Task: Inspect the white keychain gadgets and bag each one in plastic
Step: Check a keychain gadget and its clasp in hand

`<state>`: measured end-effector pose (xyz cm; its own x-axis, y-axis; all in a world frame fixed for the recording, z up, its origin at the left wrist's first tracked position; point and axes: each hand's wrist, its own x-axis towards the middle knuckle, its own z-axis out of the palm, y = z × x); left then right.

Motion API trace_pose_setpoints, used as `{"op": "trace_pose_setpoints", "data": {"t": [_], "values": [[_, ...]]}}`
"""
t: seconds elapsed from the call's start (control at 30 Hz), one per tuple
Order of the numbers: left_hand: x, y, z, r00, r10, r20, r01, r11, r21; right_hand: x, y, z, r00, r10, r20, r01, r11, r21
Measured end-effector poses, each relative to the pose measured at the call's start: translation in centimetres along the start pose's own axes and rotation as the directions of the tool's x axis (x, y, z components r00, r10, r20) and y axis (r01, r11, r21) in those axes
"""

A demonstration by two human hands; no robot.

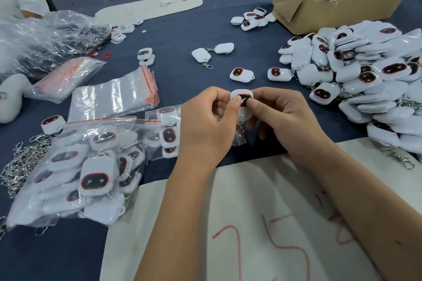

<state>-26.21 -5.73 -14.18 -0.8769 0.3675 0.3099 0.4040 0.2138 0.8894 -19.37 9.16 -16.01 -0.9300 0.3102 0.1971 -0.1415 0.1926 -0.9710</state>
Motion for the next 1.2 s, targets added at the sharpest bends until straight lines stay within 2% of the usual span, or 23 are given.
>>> {"op": "trace_pose_setpoints", "data": {"t": [0.33, 0.73, 0.87, 1.2], "values": [[0.16, -0.19, -0.04, 0.998, 0.01, 0.056, -0.011, 1.0, 0.022, -0.09, -0.12, 0.02, 1.0, -0.003, 0.001, 0.003, 1.0, -0.019], [0.05, -0.35, 0.13, 0.998, 0.033, 0.058, -0.034, 0.999, 0.012, -0.12, -0.15, 0.06, 1.0, -0.013, -0.025, 0.013, 1.0, 0.007], [0.01, -0.5, 0.06, 0.997, 0.04, 0.071, -0.041, 0.999, 0.017, -0.18, -0.23, 0.32, 0.997, -0.043, -0.061, 0.038, 0.996, -0.077], [-0.01, -0.75, 0.28, 0.997, 0.037, 0.066, -0.042, 0.996, 0.076, -0.15, -0.67, 0.4, 0.997, 0.02, -0.07, -0.027, 0.995, -0.094]]}}
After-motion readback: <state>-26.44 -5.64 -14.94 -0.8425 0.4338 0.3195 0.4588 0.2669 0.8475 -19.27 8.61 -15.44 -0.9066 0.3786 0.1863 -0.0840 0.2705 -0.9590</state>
